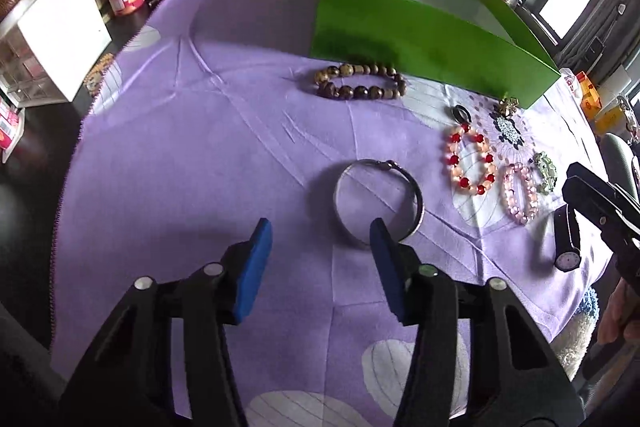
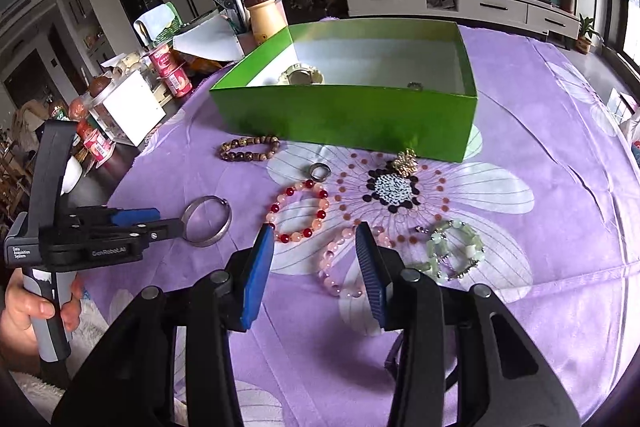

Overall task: Organize jewelry
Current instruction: 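Grasp the silver bangle with the left tool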

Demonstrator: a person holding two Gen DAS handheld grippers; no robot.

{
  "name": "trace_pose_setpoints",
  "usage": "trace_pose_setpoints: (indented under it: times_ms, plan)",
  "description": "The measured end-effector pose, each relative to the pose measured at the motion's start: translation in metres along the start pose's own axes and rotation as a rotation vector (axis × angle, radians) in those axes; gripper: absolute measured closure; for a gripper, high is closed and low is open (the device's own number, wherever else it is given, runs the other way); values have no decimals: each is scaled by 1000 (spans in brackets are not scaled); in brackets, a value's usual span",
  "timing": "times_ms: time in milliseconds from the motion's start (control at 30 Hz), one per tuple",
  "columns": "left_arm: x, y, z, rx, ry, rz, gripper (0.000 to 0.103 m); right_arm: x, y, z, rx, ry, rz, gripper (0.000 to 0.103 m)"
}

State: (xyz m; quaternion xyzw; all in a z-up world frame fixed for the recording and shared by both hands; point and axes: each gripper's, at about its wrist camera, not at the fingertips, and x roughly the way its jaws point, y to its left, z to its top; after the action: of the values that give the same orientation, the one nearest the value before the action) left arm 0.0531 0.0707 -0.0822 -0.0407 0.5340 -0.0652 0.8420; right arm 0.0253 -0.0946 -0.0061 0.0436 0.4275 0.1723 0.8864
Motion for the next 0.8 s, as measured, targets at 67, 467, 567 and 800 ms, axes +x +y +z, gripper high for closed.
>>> trace_pose_setpoints:
  times_ms: [67,467,567,800]
  plan:
    - [3,-7,0,14,11,6,60,1,3,0,-8,-4,2,60]
    - [10,-17,0,72,-21,33,100,15,0,4,-5,2,-3,60]
    - [5,-9,4,64,-58,33,100,26,-1,9,7,19,4,60]
    - [-11,2,14,34,-114,30,100,60,4,28,9,46,-14,60]
